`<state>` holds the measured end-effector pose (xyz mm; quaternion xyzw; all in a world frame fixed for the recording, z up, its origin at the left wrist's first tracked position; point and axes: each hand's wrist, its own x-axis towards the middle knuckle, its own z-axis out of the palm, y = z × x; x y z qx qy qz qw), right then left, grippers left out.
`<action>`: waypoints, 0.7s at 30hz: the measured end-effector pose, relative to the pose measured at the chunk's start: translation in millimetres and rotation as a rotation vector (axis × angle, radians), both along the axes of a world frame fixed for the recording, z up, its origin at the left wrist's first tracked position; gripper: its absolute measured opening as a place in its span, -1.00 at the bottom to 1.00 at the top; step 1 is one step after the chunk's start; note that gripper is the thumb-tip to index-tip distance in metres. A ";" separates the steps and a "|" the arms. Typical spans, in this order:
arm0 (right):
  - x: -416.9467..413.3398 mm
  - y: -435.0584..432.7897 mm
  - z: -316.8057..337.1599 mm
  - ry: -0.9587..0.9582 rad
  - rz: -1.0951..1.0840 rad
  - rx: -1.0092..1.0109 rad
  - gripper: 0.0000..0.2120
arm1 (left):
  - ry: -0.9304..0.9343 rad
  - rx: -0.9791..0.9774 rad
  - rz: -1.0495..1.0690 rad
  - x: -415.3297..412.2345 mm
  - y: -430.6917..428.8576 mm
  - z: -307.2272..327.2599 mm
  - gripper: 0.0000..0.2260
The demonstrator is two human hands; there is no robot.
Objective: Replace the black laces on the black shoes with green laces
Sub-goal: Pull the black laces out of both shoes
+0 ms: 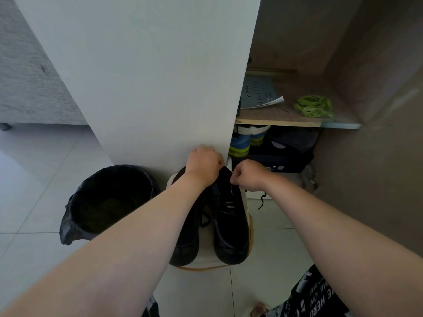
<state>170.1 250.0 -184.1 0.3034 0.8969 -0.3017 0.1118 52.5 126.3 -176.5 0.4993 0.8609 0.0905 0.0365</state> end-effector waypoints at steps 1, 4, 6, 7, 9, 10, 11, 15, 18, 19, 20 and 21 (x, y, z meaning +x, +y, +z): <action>-0.1 -0.5 -1.0 -0.009 0.015 0.017 -0.80 | 0.032 0.039 -0.038 -0.2 0.5 -0.6 -0.80; -0.9 0.0 -1.3 -0.008 0.060 0.048 -0.79 | -0.111 0.040 -0.126 2.5 0.8 0.2 -0.79; -1.2 -1.0 2.3 0.036 0.076 0.035 -0.75 | -0.090 -0.058 -0.171 4.8 -0.3 -0.2 -0.78; -1.8 -1.7 4.7 0.062 0.078 0.013 -0.73 | -0.077 -0.096 -0.170 5.3 -0.9 -1.3 -0.76; -2.9 -3.4 8.8 0.084 0.078 -0.025 -0.79 | -0.045 -0.141 -0.179 4.9 -1.7 -2.5 -0.76; -3.2 -4.5 9.6 0.088 0.067 -0.041 -0.84 | -0.032 -0.153 -0.177 4.2 -1.7 -3.7 -0.76; -3.2 -5.0 9.5 0.097 0.035 -0.067 -0.85 | -0.021 -0.158 -0.182 3.2 -1.3 -5.3 -0.74; 0.3 -5.7 4.4 0.141 -0.146 -0.329 -0.83 | -0.286 -0.091 -0.094 0.2 -0.6 -10.3 -0.69; 0.5 -8.1 0.0 0.163 -0.231 -0.374 -0.90 | -0.520 0.004 0.013 -2.9 1.8 -9.4 -0.92; 0.7 -8.0 -2.3 0.154 -0.225 -0.316 -0.90 | -0.579 0.034 0.051 -4.2 2.8 -8.5 -0.95; 0.8 -7.9 -4.7 0.127 -0.195 -0.239 -0.92 | -0.622 0.057 0.084 -4.7 3.0 -6.5 -0.93; 1.2 -8.5 -6.3 0.094 -0.161 -0.173 -0.94 | -0.640 0.075 0.104 -5.0 2.7 -4.3 -0.93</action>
